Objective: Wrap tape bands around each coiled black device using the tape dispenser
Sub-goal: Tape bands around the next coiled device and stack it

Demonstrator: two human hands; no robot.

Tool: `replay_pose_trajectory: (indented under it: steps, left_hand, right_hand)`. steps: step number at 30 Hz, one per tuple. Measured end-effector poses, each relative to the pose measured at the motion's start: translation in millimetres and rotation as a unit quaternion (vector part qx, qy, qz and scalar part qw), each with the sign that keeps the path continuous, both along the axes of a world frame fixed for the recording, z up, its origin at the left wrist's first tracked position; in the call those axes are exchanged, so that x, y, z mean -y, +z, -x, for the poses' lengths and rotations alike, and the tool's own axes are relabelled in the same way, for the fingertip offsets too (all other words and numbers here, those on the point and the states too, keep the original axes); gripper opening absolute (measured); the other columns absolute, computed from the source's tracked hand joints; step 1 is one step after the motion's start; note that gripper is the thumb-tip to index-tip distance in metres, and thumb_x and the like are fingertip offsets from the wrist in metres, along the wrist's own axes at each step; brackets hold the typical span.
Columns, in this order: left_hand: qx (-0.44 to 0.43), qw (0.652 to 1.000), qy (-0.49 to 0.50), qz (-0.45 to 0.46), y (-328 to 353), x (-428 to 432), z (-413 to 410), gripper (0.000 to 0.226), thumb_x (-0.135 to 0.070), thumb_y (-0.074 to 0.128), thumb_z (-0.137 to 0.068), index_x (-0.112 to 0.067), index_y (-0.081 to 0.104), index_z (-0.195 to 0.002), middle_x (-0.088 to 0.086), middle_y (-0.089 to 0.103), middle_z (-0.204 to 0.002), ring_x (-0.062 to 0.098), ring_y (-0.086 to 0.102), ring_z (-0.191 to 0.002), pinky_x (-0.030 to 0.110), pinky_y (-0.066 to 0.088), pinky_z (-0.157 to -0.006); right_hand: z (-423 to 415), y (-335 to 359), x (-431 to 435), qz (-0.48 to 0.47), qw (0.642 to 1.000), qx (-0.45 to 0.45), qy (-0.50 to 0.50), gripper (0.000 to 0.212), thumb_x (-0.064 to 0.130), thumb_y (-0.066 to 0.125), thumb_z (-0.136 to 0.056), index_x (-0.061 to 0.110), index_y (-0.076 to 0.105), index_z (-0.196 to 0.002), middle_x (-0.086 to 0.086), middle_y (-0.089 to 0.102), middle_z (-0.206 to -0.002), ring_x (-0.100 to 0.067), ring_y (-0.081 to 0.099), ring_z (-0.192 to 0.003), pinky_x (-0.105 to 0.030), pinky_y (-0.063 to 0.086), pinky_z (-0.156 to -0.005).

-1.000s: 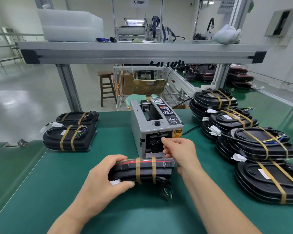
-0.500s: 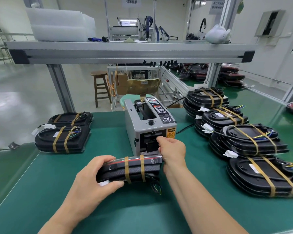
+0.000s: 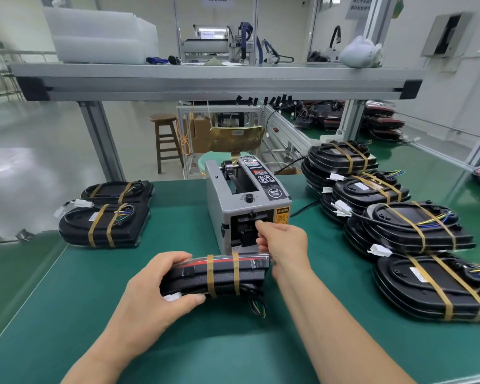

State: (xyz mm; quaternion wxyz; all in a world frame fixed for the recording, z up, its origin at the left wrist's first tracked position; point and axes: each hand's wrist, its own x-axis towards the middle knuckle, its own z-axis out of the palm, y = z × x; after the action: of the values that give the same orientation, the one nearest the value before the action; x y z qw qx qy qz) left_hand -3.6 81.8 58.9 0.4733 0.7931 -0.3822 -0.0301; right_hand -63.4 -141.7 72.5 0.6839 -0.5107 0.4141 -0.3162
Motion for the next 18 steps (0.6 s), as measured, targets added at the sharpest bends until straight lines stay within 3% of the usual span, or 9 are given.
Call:
replay_pose_trajectory:
  steps: [4,8,11,15,18]
  left_hand:
    - [-0.006,1.000,0.001,0.006,0,0,1,0.054,-0.010,0.088,-0.065,-0.034,0.062,-0.106,-0.021,0.066,-0.104,0.001,0.062,-0.102,0.003,0.042,-0.081]
    - [-0.011,1.000,0.006,0.015,-1,-1,1,0.054,-0.009,0.088,-0.065,-0.034,0.063,-0.105,-0.022,0.067,-0.103,0.000,0.062,-0.100,0.002,0.042,-0.080]
    - [-0.012,1.000,0.005,0.014,-2,-1,1,0.055,-0.009,0.089,-0.064,-0.034,0.063,-0.105,-0.022,0.067,-0.102,-0.001,0.062,-0.099,0.003,0.042,-0.080]
    - [-0.012,1.000,0.004,0.016,-1,-1,3,0.054,-0.011,0.089,-0.065,-0.034,0.062,-0.105,-0.021,0.066,-0.103,0.001,0.062,-0.100,0.006,0.044,-0.081]
    - [-0.003,0.999,0.022,0.032,-5,5,10,0.052,-0.012,0.089,-0.066,-0.035,0.060,-0.102,-0.018,0.063,-0.100,0.004,0.061,-0.098,0.009,0.045,-0.079]
  right_hand:
    - [-5,1,-2,0.000,1.000,-0.015,-0.020,0.006,0.007,0.073,-0.083,0.008,0.070,-0.078,0.006,0.060,-0.047,-0.004,0.052,-0.040,-0.020,0.047,-0.048]
    - [-7,-2,-4,-0.001,0.999,-0.016,-0.040,0.002,0.008,0.071,-0.079,0.009,0.069,-0.078,0.004,0.060,-0.053,-0.008,0.051,-0.048,-0.018,0.042,-0.046]
    - [-5,-3,-6,-0.013,0.999,-0.003,-0.036,0.009,0.010,0.069,-0.080,0.013,0.063,-0.073,0.003,0.056,-0.053,-0.010,0.048,-0.048,-0.020,0.039,-0.049]
    - [10,-1,-4,-0.040,0.999,0.022,-0.030,0.027,0.008,0.069,-0.084,0.013,0.054,-0.062,0.005,0.046,-0.043,-0.007,0.036,-0.035,-0.014,0.029,-0.035]
    - [27,2,-6,-0.046,0.997,0.046,-0.035,0.023,0.009,0.071,-0.085,0.012,0.058,-0.066,0.001,0.049,-0.053,-0.011,0.039,-0.048,-0.019,0.037,-0.049]
